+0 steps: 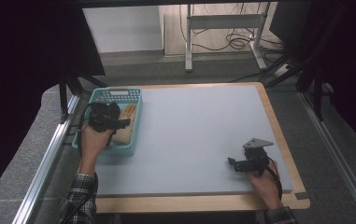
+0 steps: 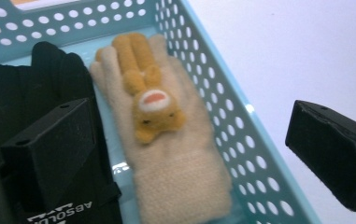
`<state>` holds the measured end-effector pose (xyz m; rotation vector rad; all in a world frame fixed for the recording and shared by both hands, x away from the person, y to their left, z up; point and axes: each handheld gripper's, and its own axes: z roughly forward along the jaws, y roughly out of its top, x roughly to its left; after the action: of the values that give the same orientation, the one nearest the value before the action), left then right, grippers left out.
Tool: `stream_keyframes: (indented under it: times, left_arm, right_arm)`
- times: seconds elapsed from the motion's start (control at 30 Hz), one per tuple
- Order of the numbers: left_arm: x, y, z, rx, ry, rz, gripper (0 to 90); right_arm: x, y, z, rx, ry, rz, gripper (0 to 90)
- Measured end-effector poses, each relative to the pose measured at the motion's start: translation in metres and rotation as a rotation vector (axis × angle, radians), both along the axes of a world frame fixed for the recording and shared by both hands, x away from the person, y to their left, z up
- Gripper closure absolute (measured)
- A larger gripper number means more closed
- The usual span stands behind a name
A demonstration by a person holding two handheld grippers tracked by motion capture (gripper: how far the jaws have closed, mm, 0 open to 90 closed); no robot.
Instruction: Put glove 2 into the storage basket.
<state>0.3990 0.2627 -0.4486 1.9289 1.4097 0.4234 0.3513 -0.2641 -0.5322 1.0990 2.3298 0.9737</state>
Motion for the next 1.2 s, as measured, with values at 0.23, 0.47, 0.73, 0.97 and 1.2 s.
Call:
stream_keyframes:
  times: [0.23, 0.47, 0.73, 0.97, 1.2]
  left_arm:
    - [-0.009, -0.006, 0.001, -0.011, -0.016, -0.039, 1.6]
    - [-0.016, -0.015, 0.003, 0.000, -0.032, -0.070, 1.7]
    - [-0.023, -0.030, 0.004, 0.015, -0.046, -0.105, 1.8]
    - [-0.027, -0.046, -0.001, 0.026, -0.049, -0.145, 1.8]
    - [-0.031, -0.062, -0.003, 0.028, -0.057, -0.182, 1.7]
  right_arm:
    - [0.000, 0.000, 0.000, -0.001, 0.000, 0.000, 12.4]
    - [0.000, 0.000, 0.000, 0.000, -0.001, 0.000, 12.4]
    - [0.000, 0.000, 0.000, -0.001, -0.001, 0.000, 12.4]
    - [0.000, 0.000, 0.000, 0.000, 0.001, -0.001, 12.4]
    - [0.000, 0.000, 0.000, -0.002, -0.001, 0.000, 12.4]
